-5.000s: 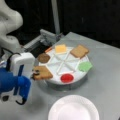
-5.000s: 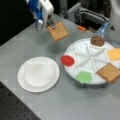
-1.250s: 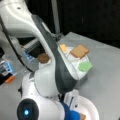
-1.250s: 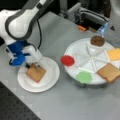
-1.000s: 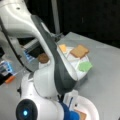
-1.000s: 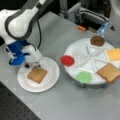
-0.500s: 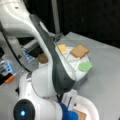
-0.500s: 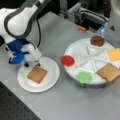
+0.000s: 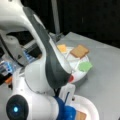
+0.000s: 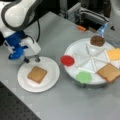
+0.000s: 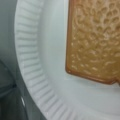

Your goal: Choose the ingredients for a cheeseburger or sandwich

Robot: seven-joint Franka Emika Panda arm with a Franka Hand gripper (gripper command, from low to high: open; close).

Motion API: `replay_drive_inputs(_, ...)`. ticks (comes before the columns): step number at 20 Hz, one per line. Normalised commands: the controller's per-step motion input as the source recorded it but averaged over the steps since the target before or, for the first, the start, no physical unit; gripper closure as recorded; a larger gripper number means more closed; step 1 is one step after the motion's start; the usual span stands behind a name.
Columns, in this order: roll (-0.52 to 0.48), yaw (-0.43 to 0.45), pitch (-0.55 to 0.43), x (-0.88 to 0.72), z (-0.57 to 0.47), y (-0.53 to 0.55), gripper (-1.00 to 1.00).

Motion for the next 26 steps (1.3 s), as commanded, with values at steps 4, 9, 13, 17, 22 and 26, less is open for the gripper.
replay_drive_inputs(4,-0.273,-0.062,0.106,-0.30,0.30,0.31,-1.00)
replay_drive_inputs(9,-0.425,-0.136,0.030,-0.36,0.18,0.39,-1.00)
replay_drive_inputs(13,-0.621,-0.162,-0.036,-0.57,0.20,0.46,-1.00)
replay_drive_inputs(17,-0.621,-0.173,-0.133,-0.70,0.23,0.59,-1.00)
replay_drive_inputs(22,-0.591,-0.188,-0.234,-0.68,0.08,0.64,-1.00)
replay_drive_inputs(26,-0.480,-0.176,-0.132,-0.64,0.01,0.58,-1.00)
